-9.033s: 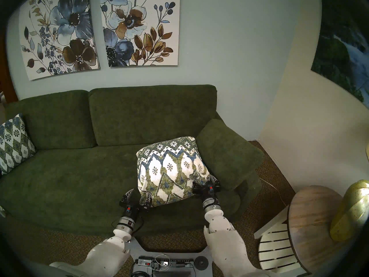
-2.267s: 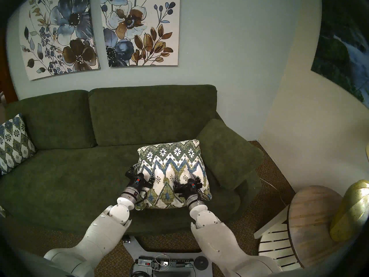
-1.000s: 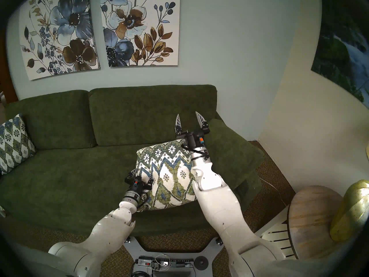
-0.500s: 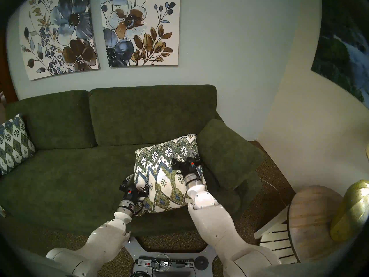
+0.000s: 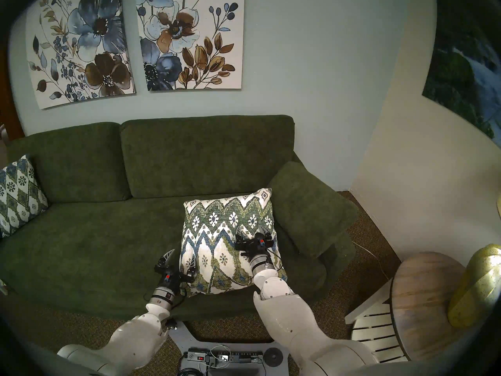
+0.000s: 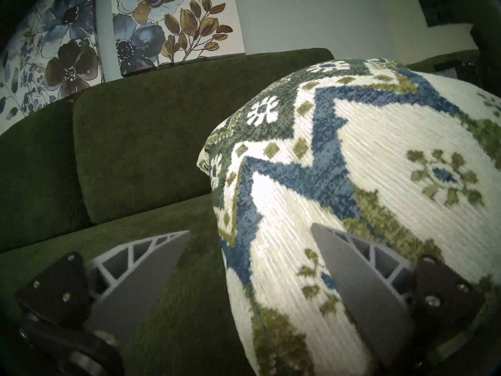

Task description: Fluff a cushion

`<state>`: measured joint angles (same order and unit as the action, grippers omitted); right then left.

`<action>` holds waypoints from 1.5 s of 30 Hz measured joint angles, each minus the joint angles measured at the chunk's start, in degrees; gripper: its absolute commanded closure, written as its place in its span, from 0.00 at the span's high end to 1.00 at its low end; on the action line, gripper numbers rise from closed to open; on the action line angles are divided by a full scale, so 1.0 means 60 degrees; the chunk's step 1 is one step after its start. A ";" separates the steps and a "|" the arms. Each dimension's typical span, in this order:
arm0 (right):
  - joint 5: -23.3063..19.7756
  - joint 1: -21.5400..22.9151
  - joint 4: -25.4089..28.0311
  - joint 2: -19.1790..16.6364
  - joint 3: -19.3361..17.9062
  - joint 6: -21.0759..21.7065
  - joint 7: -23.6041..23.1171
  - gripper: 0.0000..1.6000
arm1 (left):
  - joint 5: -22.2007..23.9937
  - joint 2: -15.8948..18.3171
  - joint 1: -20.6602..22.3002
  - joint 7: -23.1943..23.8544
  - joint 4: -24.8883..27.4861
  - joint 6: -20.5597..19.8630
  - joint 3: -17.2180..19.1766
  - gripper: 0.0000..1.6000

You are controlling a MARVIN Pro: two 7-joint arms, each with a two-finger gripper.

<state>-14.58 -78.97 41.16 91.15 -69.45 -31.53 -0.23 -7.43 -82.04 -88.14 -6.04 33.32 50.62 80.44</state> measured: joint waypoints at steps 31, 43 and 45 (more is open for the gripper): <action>-0.0505 0.0367 -0.0824 0.0082 0.0096 -0.0821 -0.0041 1.00 | -0.0529 0.0911 -0.0647 -0.0240 0.3007 0.0641 0.0043 1.00; -0.0503 0.0652 -0.1240 0.0110 0.0305 -0.0893 -0.0041 1.00 | -0.0950 0.1073 -0.0092 -0.0517 0.4634 0.0657 0.0080 1.00; -0.0503 0.0697 -0.1312 0.0114 0.0334 -0.0895 -0.0040 1.00 | -0.1017 0.1051 -0.0001 -0.0529 0.4828 0.0660 0.0025 1.00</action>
<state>-17.60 -74.79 33.29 91.83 -67.44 -36.89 -0.47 -13.54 -75.74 -88.15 -9.21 62.29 54.58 80.59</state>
